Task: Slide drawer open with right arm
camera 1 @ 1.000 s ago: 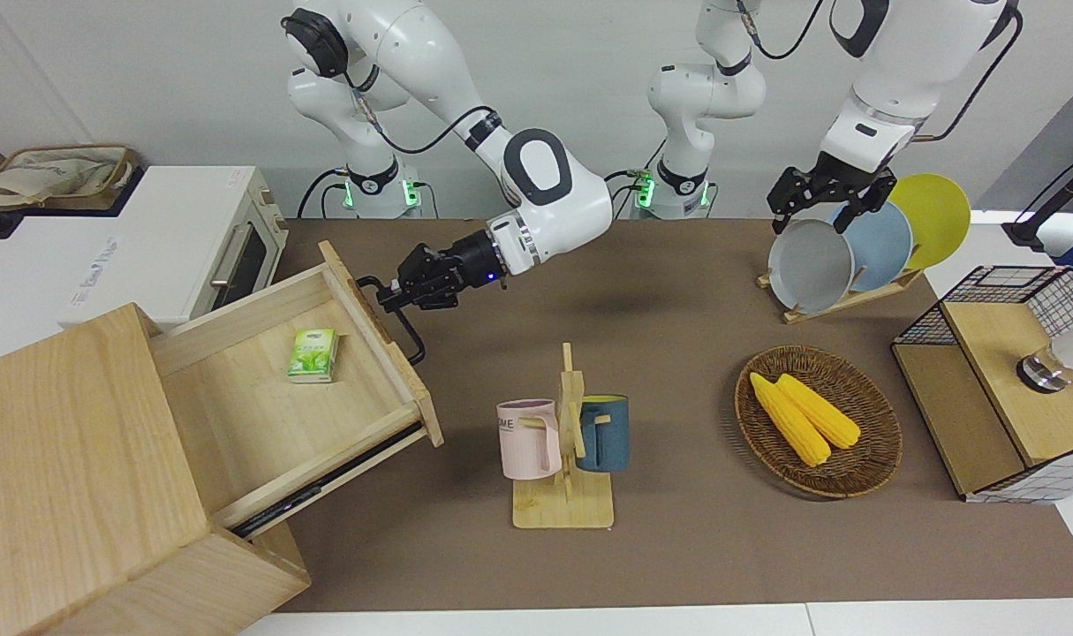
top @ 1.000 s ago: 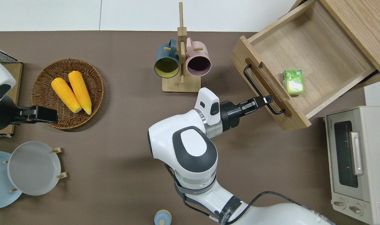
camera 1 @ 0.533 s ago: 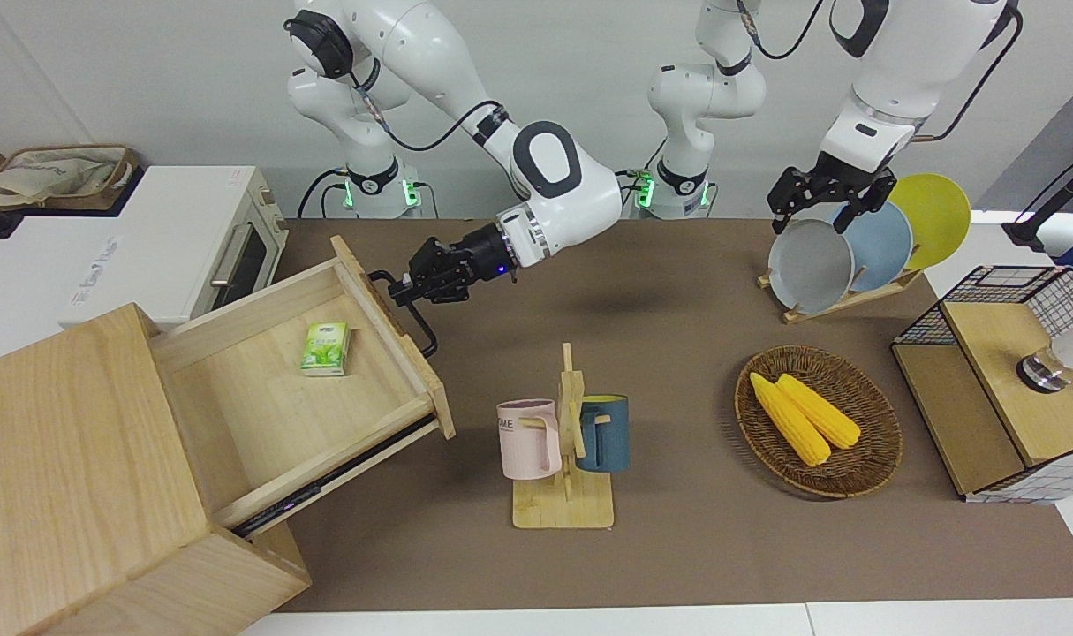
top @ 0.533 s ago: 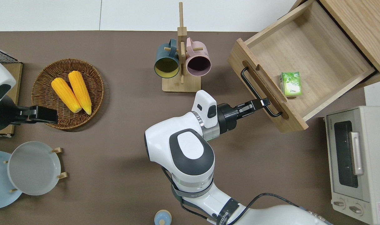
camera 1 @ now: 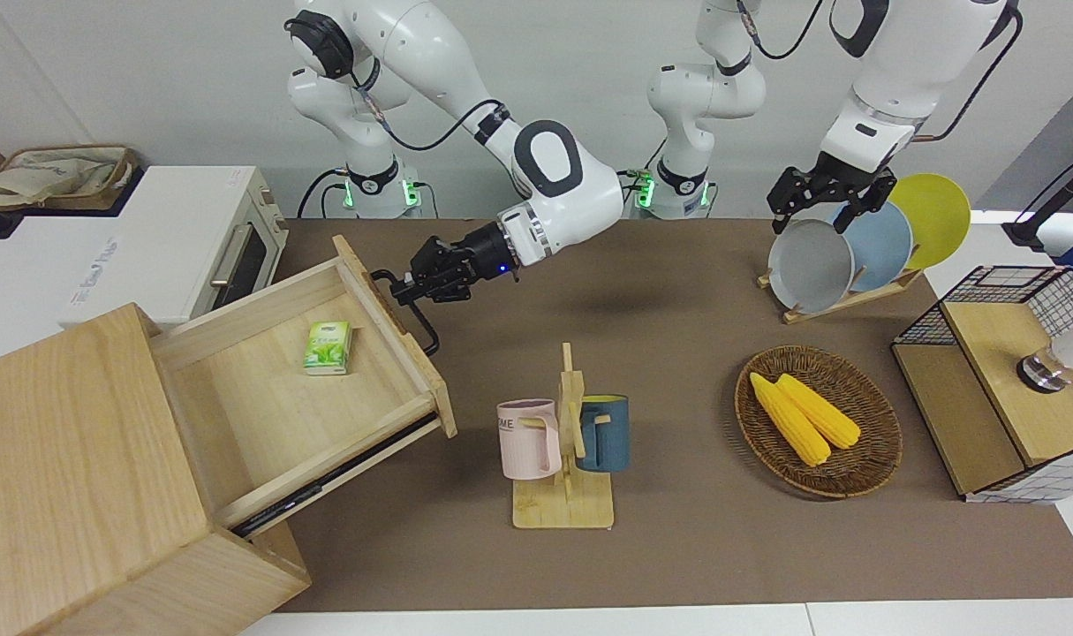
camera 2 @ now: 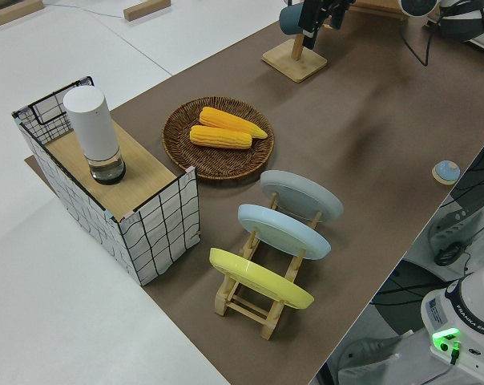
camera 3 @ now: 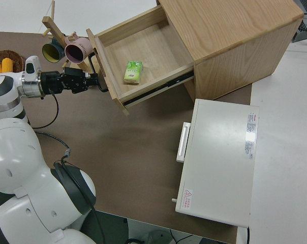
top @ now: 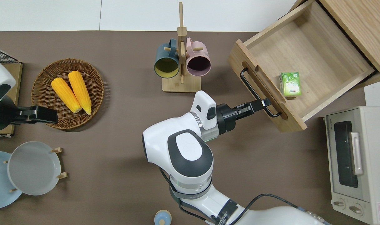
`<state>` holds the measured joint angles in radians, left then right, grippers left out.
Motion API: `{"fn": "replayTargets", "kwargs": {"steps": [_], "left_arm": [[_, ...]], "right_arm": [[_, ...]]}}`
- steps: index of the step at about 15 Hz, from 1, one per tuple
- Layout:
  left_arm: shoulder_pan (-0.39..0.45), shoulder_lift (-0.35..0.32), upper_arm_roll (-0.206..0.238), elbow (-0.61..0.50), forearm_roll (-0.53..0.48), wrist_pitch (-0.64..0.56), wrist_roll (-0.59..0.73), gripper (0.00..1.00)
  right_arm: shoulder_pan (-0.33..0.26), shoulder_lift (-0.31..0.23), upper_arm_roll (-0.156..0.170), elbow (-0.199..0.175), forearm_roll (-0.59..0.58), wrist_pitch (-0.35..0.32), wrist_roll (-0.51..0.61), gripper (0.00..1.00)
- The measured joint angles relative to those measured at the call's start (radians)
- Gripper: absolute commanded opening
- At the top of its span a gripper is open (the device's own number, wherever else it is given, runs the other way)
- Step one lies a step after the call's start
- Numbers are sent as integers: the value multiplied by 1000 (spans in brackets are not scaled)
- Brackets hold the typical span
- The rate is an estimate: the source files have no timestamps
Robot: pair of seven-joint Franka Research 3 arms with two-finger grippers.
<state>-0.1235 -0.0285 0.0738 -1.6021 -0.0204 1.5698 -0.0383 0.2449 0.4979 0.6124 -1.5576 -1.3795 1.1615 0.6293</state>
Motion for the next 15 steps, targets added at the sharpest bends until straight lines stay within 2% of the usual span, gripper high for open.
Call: {"fn": "replayTargets", "kwargs": {"steps": [1,2,12,15], "left_arm": [[0,0,0,0,0,0,0,995],[0,0,0,0,0,0,0,995],[0,0,0,0,0,0,0,995],[0,0,0,0,0,0,0,998]], "right_arm": [[2,0,2,6,0,-6,2,968],[3,-1,3,9,0,-8,2,979],[17,-1,6,14,0,-17,3,987],[22,-3,10,39,8,-17,3,987]]}}
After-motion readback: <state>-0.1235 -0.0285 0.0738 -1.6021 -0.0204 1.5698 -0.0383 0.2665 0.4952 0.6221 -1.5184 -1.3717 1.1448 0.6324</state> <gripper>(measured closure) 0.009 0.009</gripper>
